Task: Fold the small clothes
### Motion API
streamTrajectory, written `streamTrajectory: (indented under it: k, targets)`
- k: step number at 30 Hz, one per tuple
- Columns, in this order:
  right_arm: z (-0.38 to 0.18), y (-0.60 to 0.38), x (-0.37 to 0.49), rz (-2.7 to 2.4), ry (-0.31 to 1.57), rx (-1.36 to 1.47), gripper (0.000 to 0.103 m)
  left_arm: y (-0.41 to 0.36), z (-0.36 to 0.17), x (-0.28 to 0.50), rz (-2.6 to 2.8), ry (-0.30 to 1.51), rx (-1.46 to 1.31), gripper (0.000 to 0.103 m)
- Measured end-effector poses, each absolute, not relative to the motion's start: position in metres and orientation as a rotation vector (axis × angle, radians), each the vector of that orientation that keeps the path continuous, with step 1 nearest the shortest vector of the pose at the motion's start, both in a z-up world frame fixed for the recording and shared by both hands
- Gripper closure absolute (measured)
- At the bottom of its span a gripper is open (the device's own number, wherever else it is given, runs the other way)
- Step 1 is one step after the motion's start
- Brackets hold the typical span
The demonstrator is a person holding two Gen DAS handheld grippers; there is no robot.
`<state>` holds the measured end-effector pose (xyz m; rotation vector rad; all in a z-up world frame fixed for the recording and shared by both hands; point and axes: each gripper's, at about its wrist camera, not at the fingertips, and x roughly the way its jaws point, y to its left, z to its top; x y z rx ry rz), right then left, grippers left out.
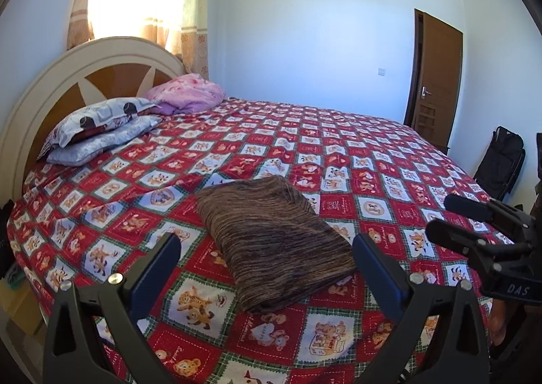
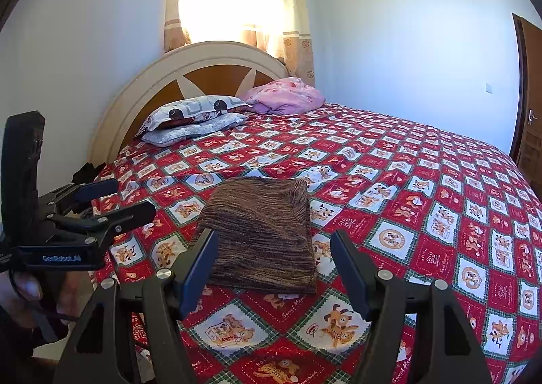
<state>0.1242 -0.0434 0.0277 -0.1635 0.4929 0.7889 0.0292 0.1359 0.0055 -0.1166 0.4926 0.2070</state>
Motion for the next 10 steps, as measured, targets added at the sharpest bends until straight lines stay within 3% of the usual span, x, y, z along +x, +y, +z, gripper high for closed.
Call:
streamTrajectory:
  k: [10]
  targets:
    - [0.0232,-0.0427,0.1234,0.787,0.504,-0.169,0.033,0.1394,0.0024,0.0314,0.217,0.497,-0.089,0.0]
